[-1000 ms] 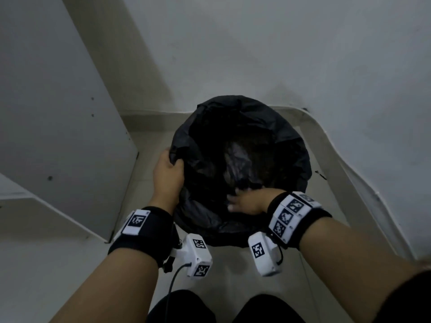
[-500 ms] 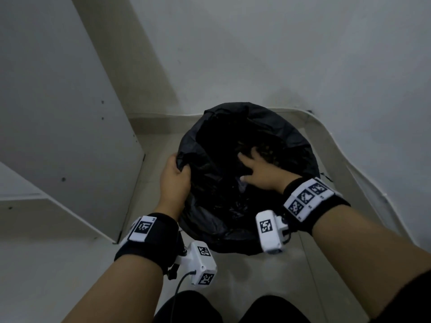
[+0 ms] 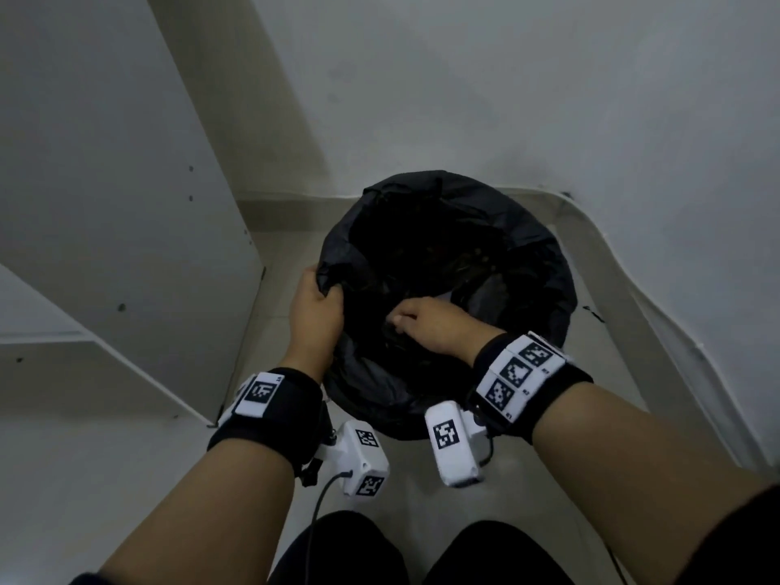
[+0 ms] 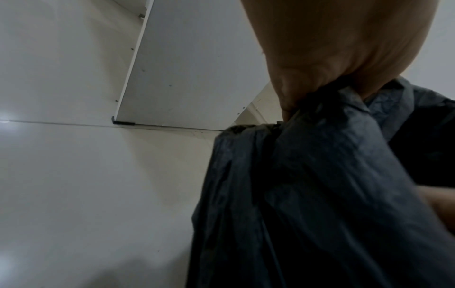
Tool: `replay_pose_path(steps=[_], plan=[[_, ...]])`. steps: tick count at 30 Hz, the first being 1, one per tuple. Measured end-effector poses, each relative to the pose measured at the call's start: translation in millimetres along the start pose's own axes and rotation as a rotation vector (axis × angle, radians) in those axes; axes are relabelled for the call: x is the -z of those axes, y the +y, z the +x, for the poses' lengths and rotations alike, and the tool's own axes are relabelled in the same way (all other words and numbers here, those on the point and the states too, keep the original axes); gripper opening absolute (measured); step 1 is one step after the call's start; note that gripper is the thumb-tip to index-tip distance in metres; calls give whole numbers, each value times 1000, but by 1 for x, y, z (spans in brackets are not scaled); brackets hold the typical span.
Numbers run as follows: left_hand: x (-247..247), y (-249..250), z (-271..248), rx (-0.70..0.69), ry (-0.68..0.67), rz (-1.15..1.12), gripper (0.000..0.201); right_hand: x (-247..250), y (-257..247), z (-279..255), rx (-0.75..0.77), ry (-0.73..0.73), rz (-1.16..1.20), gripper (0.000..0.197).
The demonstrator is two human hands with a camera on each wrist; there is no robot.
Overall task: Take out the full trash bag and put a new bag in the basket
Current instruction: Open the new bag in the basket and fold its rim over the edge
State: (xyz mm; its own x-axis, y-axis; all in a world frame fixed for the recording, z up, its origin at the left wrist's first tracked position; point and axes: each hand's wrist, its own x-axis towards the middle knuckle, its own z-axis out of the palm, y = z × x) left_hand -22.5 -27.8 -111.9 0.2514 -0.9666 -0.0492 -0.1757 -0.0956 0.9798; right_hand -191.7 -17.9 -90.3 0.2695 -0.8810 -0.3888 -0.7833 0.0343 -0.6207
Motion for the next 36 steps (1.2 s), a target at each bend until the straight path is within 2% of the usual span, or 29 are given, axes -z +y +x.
replay_pose_path(steps=[2,3,4,5,8,9,12,13,15,18,20,21,22,24,26,27,29,30,33,36], plan=[[1,1,3,37,18,-13,26,0,7,-15,-71,-180,-261,60],[2,1,6,56,34,-7,24,-1,9,-23,-124,-282,-285,72],[2,-1,11,60,42,4,22,-1,11,-30,-153,-315,-291,79],[2,0,15,68,40,25,20,0,13,-35,-131,-266,-294,80],[1,-10,40,74,-11,103,27,7,16,-53,59,140,-311,60],[0,-14,46,90,-26,99,33,8,19,-57,113,235,-330,54],[-3,-23,63,106,-66,32,54,4,32,-68,134,285,-508,49],[-3,-7,49,110,-56,3,62,1,37,-68,129,303,-561,46],[-3,-7,40,129,-64,-41,69,-1,44,-63,127,372,-561,38],[0,-19,24,222,-93,-173,79,-8,50,-50,167,487,-340,37],[1,-29,7,267,57,-247,70,-14,53,-45,220,586,-153,46],[1,-34,-1,275,136,-253,65,-18,54,-45,222,628,-78,53],[2,-33,-14,287,161,-203,67,-21,53,-48,186,665,-5,61],[-2,-42,-34,370,64,-169,75,-30,54,-52,43,747,188,72],[-6,-50,-40,483,-61,-329,66,-39,56,-53,-105,785,465,67],[-7,-51,-40,532,-96,-396,51,-42,56,-54,-149,745,646,60],[-9,-45,-45,539,-173,-366,13,-45,51,-55,-205,547,1014,49],[-10,-40,-47,519,-182,-339,7,-44,49,-54,-220,439,1161,45],[-12,-38,-49,518,-187,-351,18,-39,43,-47,-298,263,1436,38],[-7,-41,-53,545,-228,-361,31,-34,43,-40,-334,195,1731,15]])
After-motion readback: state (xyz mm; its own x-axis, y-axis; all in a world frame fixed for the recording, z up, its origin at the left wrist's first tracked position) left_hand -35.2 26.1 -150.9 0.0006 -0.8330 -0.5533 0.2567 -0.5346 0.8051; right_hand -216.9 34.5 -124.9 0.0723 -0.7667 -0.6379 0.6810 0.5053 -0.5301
